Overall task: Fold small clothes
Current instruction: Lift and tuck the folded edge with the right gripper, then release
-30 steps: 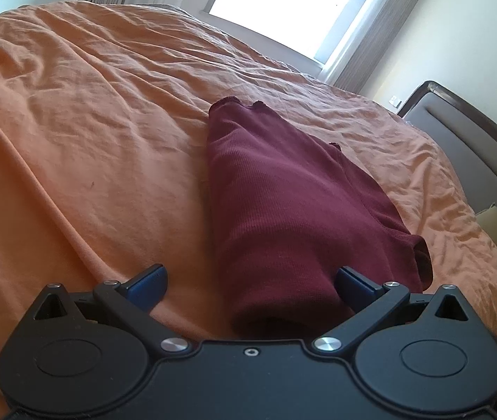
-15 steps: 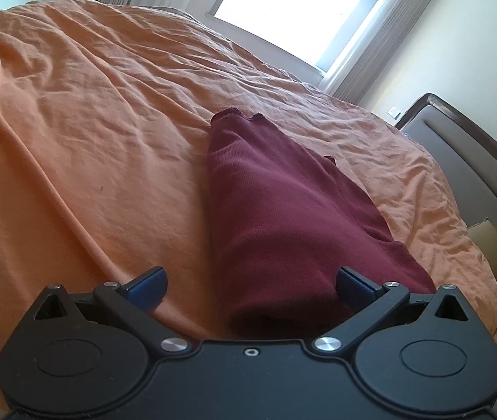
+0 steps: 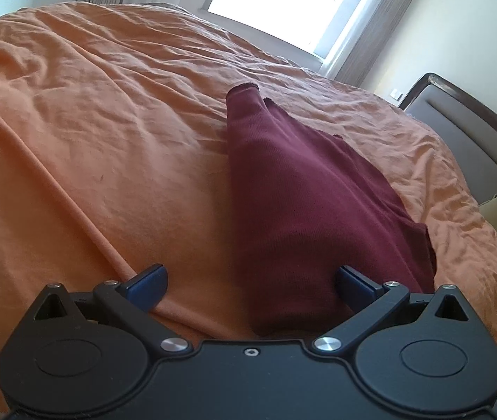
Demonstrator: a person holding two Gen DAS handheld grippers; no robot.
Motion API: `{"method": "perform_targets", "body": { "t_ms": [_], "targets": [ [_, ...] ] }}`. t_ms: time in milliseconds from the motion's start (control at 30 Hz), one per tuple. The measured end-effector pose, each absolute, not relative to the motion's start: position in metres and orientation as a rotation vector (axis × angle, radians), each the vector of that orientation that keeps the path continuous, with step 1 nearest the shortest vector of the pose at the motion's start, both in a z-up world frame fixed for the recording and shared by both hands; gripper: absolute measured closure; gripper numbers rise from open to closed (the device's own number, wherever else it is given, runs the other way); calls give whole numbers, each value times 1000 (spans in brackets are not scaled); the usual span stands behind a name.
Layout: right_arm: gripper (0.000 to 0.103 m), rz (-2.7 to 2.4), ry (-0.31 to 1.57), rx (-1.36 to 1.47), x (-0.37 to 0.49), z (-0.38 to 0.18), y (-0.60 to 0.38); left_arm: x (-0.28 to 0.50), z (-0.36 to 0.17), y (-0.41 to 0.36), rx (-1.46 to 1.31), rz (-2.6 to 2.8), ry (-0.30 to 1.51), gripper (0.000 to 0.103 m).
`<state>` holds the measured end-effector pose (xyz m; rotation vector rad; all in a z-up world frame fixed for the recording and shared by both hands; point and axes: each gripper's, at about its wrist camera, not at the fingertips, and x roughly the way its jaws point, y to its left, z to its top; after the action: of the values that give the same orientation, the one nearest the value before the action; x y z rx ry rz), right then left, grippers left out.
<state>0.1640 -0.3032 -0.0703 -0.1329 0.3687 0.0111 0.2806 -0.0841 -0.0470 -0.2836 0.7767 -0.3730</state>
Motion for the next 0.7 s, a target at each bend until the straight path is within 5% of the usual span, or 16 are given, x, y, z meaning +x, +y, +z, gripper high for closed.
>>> {"method": "perform_targets", "body": {
  "t_ms": [67,200,267,433,700],
  "targets": [
    [93,-7,374,-141,159,-69,-304,279,-48,-85,-276,-371,772,1],
    [56,-15,368,-84,149,-65,-312,278,-48,-87,-265,-365,768,1],
    [52,-30,358,-57,143,-62,-314,278,-48,-87,-265,-367,768,1],
    [16,-91,311,26,144,-50,-328,280,-43,-86,-292,-368,771,1],
    [3,-58,311,286,195,-30,-364,283,-27,-80,-286,-355,728,1]
  ]
}}
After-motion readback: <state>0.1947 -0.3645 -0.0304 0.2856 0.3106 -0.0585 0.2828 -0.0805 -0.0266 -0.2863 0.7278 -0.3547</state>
